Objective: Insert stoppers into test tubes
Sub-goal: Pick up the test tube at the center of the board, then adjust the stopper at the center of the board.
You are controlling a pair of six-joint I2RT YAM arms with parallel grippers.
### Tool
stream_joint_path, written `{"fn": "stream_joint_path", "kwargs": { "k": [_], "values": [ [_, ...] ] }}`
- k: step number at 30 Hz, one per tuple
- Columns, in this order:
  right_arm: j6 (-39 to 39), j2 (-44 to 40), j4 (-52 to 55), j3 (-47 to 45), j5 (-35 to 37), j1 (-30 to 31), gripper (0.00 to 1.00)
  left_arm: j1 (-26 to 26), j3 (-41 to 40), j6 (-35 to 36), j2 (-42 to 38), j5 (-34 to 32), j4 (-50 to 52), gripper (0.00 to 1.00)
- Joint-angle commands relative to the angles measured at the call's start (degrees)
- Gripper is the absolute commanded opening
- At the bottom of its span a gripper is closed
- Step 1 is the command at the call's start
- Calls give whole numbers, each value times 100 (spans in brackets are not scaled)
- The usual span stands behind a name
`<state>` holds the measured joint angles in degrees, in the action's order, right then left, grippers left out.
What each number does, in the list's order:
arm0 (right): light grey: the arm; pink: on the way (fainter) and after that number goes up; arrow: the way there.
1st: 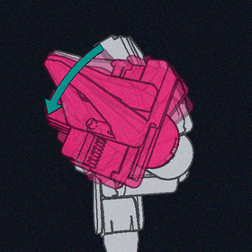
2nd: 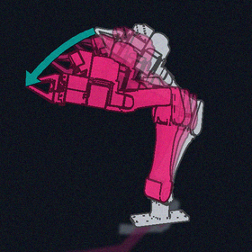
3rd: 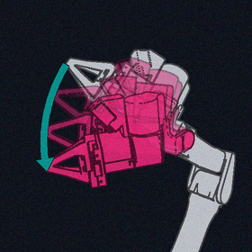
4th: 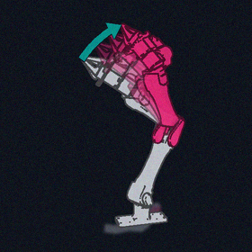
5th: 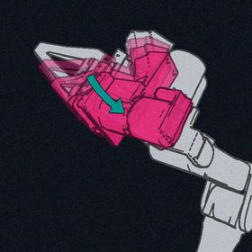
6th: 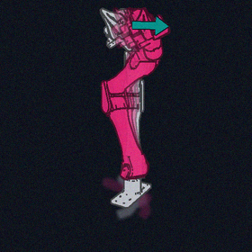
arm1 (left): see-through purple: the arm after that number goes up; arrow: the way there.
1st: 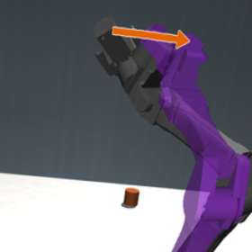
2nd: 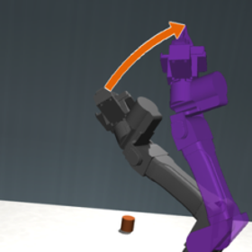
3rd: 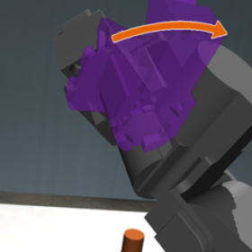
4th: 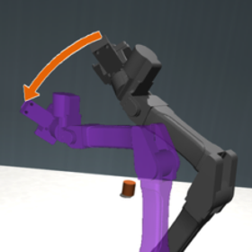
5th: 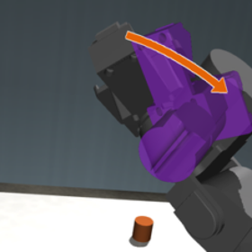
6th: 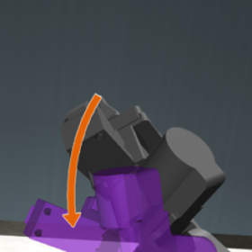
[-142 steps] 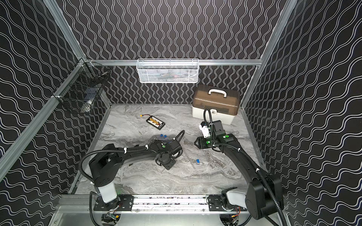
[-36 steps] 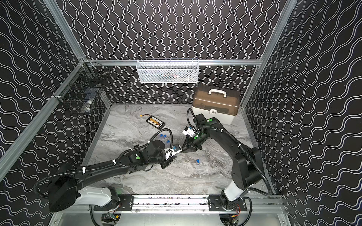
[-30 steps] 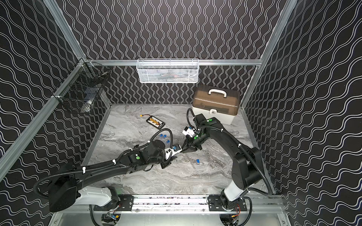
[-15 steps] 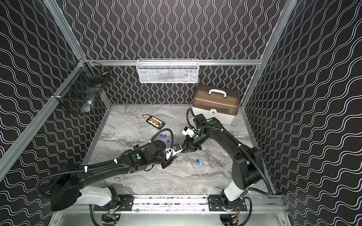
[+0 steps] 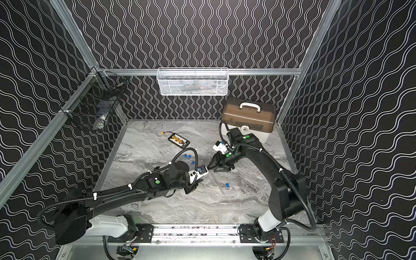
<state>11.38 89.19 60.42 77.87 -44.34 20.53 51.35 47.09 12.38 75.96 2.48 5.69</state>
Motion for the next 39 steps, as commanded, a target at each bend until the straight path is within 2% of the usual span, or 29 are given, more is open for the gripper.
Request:
{"fn": "stream_joint_path", "kwargs": {
  "k": [1,5,9,12,15,23,31,39],
  "values": [
    [125,-241,-383,-53,936,-145,47,-15,-71,-300,-54,-319,10,13],
    [-15,-575,-866,-393,1915,-164,48,-294,-147,-840,-58,-570,136,10],
    [-195,-820,-1426,-830,2417,-164,47,-695,-256,-1260,-170,-467,154,10],
    [-527,-946,-1707,-1114,2985,-164,45,-921,-339,-1363,-254,-356,112,10],
    [-447,-776,-1625,-1177,3554,-164,43,-1054,-358,-1358,-287,-284,133,10],
    [420,591,-245,-770,3347,105,42,-1092,-385,-1308,-288,-257,228,10],
    [646,1108,-153,-1058,3686,511,40,-1092,-341,-1238,-240,-187,270,11],
    [756,1400,-405,-1179,3722,698,35,-1092,-363,-1291,-265,-169,259,11]
  ]
}}
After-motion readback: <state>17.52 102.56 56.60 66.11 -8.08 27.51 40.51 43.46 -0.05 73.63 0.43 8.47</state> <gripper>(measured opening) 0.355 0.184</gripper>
